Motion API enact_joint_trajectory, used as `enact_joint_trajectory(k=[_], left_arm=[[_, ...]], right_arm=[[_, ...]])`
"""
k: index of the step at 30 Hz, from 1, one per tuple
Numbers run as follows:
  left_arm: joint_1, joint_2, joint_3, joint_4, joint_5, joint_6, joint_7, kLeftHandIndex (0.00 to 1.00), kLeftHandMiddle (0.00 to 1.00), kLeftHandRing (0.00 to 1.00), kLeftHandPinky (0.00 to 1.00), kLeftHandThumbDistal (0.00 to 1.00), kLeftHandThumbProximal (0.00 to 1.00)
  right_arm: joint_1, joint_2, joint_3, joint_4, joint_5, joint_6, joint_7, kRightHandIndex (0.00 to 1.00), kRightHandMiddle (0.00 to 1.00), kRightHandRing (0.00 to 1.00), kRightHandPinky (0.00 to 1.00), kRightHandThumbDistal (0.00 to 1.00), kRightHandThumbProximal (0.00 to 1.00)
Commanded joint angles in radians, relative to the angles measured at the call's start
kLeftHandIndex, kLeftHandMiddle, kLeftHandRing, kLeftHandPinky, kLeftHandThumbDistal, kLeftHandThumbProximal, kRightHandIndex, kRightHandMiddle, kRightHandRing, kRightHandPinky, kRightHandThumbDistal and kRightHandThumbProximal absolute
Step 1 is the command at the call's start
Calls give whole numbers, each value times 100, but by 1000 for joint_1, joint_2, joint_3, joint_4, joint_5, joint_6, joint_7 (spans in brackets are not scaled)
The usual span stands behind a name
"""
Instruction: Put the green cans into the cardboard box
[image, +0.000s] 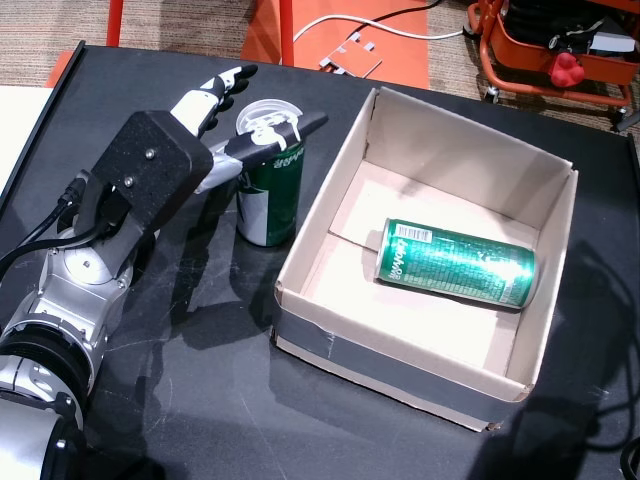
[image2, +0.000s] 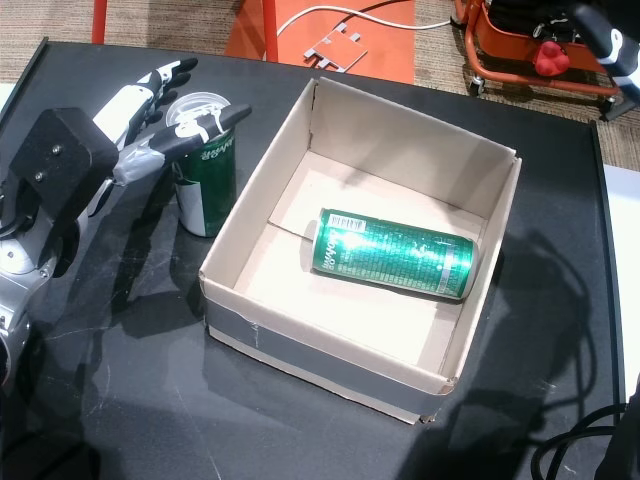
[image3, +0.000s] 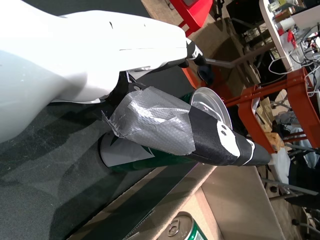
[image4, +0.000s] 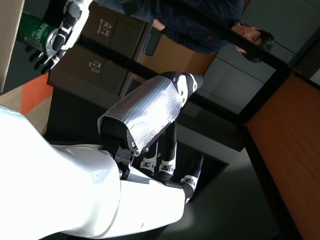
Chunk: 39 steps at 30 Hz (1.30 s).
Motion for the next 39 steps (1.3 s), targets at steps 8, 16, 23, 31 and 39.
enact_joint_trajectory(k=[8,16,23,31,39], left_arm=[[37,2,-10,8,11,14,16,100,100,100,100,100,59],[38,1,0,8,0,14,3,100,100,100,100,100,57],[38,5,-12,8,11,18,13,100,100,100,100,100,56],[36,6,-21,10,19,23,23,100,100,100,100,100,57],[36,4,-14,10,9,15,18,100,100,100,100,100,58]], right_arm=[[6,11,9,2,-16,7,-17,97,43,45,77,91,64],[-3,6,38,17,-49,36,-34,100,45,46,76,73,53],[1,-9,67,19,-85,61,-75,100,47,50,78,66,51],[-13,-9,73,36,-86,67,-48,100,47,50,79,68,53],[-22,-13,78,70,-104,47,-58,97,47,49,78,53,53]])
